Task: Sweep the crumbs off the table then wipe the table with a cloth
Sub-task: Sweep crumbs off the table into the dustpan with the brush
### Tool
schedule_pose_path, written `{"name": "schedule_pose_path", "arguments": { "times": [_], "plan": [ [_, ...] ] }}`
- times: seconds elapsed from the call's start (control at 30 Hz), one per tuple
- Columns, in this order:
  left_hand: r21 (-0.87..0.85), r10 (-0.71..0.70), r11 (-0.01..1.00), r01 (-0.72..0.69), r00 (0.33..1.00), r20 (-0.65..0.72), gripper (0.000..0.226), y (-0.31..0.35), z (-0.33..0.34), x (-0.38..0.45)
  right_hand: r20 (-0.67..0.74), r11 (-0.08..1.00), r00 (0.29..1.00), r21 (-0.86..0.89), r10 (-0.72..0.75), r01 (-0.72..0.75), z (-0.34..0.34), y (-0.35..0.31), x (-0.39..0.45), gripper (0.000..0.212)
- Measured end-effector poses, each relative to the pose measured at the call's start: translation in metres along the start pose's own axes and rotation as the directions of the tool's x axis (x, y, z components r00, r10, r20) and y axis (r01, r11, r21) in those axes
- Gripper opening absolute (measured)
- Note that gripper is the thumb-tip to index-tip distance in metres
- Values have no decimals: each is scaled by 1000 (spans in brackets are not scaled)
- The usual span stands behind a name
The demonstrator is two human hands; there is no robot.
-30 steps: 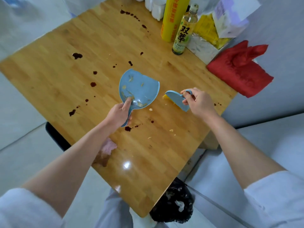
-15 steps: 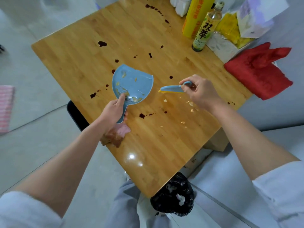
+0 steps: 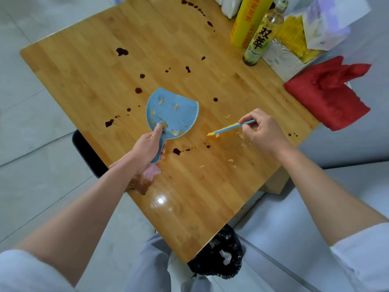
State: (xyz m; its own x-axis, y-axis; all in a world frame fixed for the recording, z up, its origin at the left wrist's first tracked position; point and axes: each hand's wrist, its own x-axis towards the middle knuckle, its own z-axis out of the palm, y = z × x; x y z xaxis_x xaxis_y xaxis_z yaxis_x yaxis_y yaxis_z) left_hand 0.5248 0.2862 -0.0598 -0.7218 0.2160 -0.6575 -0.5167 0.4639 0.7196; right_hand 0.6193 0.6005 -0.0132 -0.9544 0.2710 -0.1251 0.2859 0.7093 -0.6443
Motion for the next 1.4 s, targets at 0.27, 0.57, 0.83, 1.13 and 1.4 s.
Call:
{"name": "schedule_pose_path", "arguments": {
  "times": [0.27,0.57,0.83,1.13,1.4],
  "plan": [
    [-14,15,1000,-15,999,33,63,5,12,3,-145,993,986,-64,88,-98,-13,14,54,16],
    [11,-5,1000,6,1000,-4,63,2,13,-2,12,998,998,-38,56,-55,-4,16,-9,12],
    [-10,0,1000,0,1000,-23,64,-12,6,-13,63,997,995,-35,-71,74,22,-17,17,13],
    [-47,-44,998,42,997,-57,62,-19,14,-26,69,991,997,-131,27,-17,-6,27,-43,13],
    [-15,-15,1000,14,998,-62,64,-26,35,-48,111,993,994,-118,4,9,-1,27,-85,12]
  ]
}}
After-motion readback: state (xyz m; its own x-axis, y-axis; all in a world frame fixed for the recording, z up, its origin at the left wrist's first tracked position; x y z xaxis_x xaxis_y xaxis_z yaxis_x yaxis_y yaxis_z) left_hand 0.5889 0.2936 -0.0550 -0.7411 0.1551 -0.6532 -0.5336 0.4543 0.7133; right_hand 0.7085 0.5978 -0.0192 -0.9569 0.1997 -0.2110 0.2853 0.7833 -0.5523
